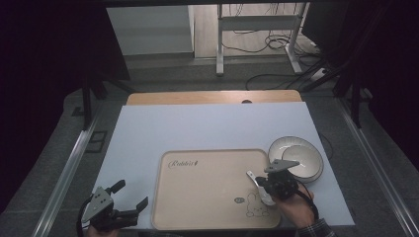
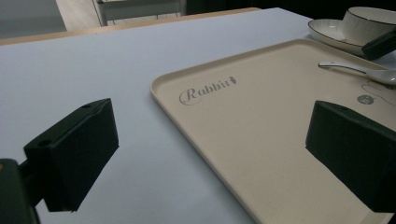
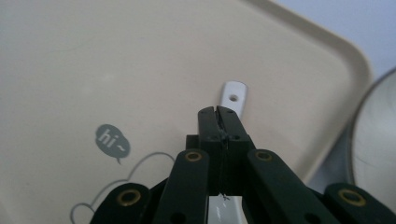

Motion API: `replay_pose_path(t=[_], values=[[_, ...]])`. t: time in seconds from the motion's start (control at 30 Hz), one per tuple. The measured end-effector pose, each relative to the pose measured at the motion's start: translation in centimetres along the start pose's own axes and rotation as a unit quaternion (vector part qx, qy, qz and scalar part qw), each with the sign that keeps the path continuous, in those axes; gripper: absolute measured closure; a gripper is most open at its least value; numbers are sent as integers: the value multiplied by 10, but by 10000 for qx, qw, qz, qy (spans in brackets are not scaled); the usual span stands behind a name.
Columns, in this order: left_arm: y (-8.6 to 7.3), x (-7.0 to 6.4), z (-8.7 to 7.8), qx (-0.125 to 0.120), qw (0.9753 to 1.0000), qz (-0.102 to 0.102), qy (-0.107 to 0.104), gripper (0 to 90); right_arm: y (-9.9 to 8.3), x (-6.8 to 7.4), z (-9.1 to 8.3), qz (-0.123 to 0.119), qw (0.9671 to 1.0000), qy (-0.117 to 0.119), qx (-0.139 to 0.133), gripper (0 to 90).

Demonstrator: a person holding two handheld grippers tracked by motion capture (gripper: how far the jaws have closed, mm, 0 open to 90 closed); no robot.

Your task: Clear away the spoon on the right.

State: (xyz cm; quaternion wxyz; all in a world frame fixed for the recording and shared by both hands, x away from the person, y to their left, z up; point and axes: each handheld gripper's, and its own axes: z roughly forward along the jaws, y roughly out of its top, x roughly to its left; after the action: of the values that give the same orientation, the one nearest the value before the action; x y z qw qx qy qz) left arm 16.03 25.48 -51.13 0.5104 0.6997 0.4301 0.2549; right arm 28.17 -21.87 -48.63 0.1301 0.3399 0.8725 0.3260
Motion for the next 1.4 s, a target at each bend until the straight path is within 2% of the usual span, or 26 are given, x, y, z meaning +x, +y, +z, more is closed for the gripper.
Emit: replay_pose_path(t=[0.23, 0.47, 0.93, 1.4], values=[[0, -1, 0, -6, 10000, -9, -29, 23, -1, 6, 15, -133, 9998, 78, 112, 900], [0, -2, 0, 0, 10000, 6, -36, 23, -2, 7, 23, -206, 9995, 25, 238, 900], [0, -2, 1, 9, 10000, 19, -36, 23, -5, -3, 21, -30, 9997, -171, 167, 900], [0, -2, 1, 7, 10000, 17, -33, 23, -6, -9, 20, 42, 9994, -310, 141, 900]])
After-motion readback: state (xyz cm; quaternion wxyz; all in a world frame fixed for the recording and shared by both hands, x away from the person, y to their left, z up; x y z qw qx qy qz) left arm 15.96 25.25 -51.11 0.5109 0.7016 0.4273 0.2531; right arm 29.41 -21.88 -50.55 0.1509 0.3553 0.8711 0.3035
